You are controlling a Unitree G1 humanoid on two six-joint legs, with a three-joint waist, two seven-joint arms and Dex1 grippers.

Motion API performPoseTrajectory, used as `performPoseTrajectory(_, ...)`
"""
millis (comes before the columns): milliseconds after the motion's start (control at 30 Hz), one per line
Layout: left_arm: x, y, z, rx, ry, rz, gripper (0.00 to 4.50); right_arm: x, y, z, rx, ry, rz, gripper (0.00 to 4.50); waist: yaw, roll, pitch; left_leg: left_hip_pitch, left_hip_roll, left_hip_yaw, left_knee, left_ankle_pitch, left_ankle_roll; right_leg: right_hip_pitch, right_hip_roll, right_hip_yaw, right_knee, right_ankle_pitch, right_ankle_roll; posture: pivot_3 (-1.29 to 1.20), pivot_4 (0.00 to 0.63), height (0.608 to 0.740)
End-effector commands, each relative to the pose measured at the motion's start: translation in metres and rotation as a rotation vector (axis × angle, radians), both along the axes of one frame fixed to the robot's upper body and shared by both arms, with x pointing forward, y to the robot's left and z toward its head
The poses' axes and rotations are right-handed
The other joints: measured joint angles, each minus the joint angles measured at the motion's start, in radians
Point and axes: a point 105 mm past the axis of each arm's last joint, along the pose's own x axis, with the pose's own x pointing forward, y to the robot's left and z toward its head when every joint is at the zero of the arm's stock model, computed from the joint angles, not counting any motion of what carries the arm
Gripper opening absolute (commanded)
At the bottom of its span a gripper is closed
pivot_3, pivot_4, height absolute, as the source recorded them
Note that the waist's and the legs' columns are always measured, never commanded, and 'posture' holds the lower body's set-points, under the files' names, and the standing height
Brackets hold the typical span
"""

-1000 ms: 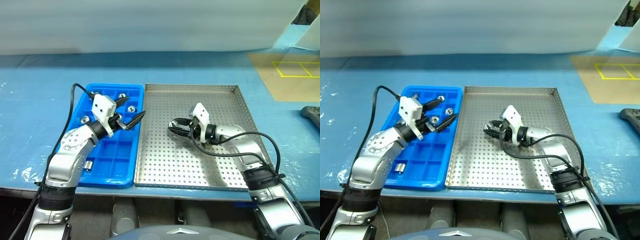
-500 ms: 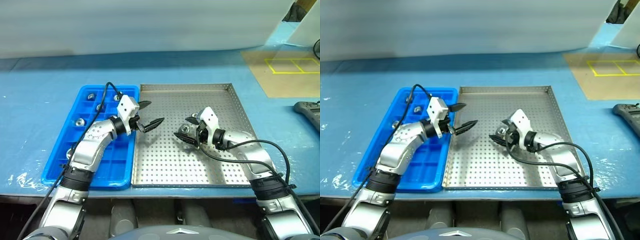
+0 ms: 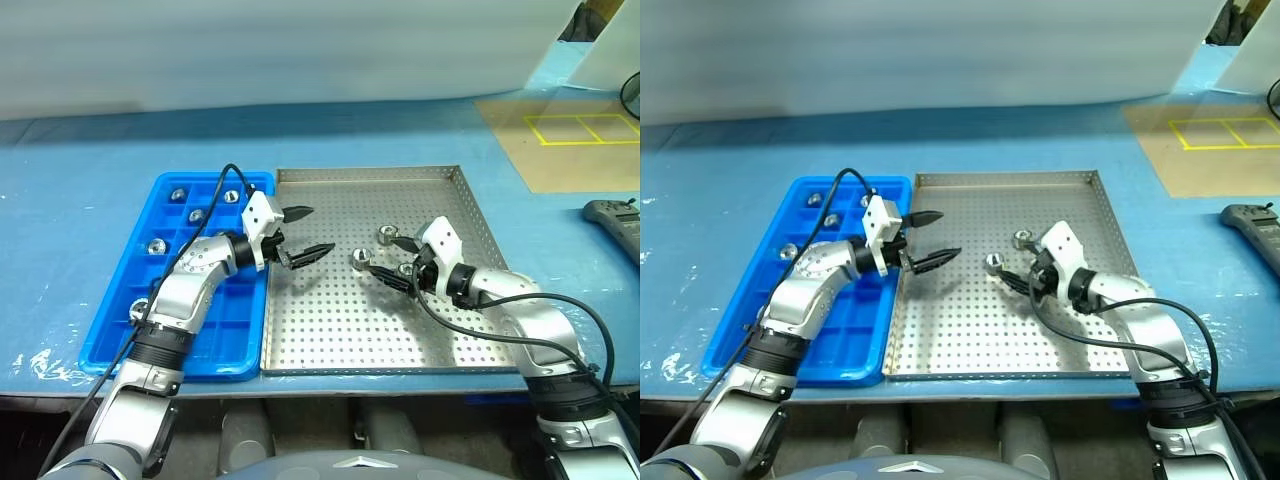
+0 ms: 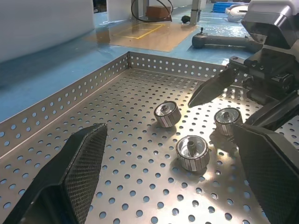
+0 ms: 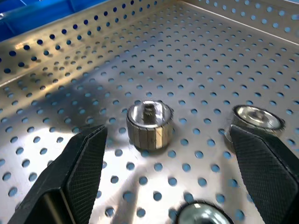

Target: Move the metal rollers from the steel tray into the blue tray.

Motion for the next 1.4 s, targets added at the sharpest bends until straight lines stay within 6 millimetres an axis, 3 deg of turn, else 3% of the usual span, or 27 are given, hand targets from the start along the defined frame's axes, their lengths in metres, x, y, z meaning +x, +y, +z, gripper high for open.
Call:
performPoseTrajectory(33,0.001,-0.009,0.013,-0.009,-0.06,-0.032,4.5,-0.003,-0.011,0.012,-0.012,-0.037,-0.03,4.31,-0.001,0.0,0.0,0.0,0.0,0.0,0.0,0.0,0.0,0.0,0.0,0.0,0.0,0.0,0.0,-0.2,0.15,0.74)
performPoseTrajectory(433,-0.003,-0.007,0.015,-0.017,-0.054,-0.074,4.5,-0.016,-0.012,-0.003,0.03,0.055,-0.046,4.31,-0.022,0.0,0.0,0.0,0.0,0.0,-0.001,0.0,0.001,0.001,0.0,0.0,-0.002,0.0,0.0,-0.22,0.15,0.74)
performPoseTrajectory(533,-0.003,-0.007,0.015,-0.02,-0.054,-0.071,4.5,-0.014,-0.011,-0.006,0.039,0.065,-0.057,3.65,-0.023,0.0,0.0,0.0,0.0,0.0,-0.001,0.0,0.001,0.001,0.0,0.0,-0.002,0.0,0.0,-0.22,0.15,0.74)
performPoseTrajectory(767,-0.002,-0.004,0.014,-0.019,-0.056,-0.056,4.5,-0.012,-0.008,-0.01,0.035,0.079,-0.054,1.12,-0.023,0.0,0.0,0.0,0.0,0.0,-0.001,0.0,0.001,0.001,0.0,0.0,-0.002,0.0,0.0,-0.2,0.15,0.74)
performPoseTrajectory(833,-0.001,-0.002,0.015,-0.024,-0.057,-0.045,4.5,-0.011,-0.007,-0.011,0.03,0.077,-0.054,0.64,-0.023,0.0,0.0,0.0,0.0,0.0,-0.001,0.0,0.001,0.001,0.0,0.0,-0.002,0.0,0.0,-0.2,0.15,0.74)
performPoseTrajectory(1000,-0.001,0.001,0.014,-0.023,-0.06,-0.032,4.5,-0.01,-0.007,-0.008,0.038,0.064,-0.043,0.64,-0.023,0.0,0.0,0.0,0.0,0.0,-0.001,0.0,0.001,0.001,0.0,0.0,-0.002,0.0,0.0,-0.2,0.15,0.74)
performPoseTrajectory(1333,-0.001,0.002,0.012,-0.017,-0.055,-0.017,4.5,-0.016,0.0,-0.002,0.079,0.073,0.011,4.1,-0.022,0.0,0.0,0.0,0.0,0.0,-0.001,-0.001,0.001,0.001,0.0,0.0,-0.003,0.0,0.0,-0.18,0.15,0.74)
performPoseTrajectory(1400,-0.002,0.001,0.012,-0.017,-0.056,-0.017,4.5,-0.017,0.0,-0.005,0.069,0.078,0.009,4.1,-0.022,0.0,0.0,0.0,0.0,0.0,-0.001,-0.001,0.001,0.001,0.0,0.0,-0.003,0.0,0.0,-0.18,0.15,0.74)
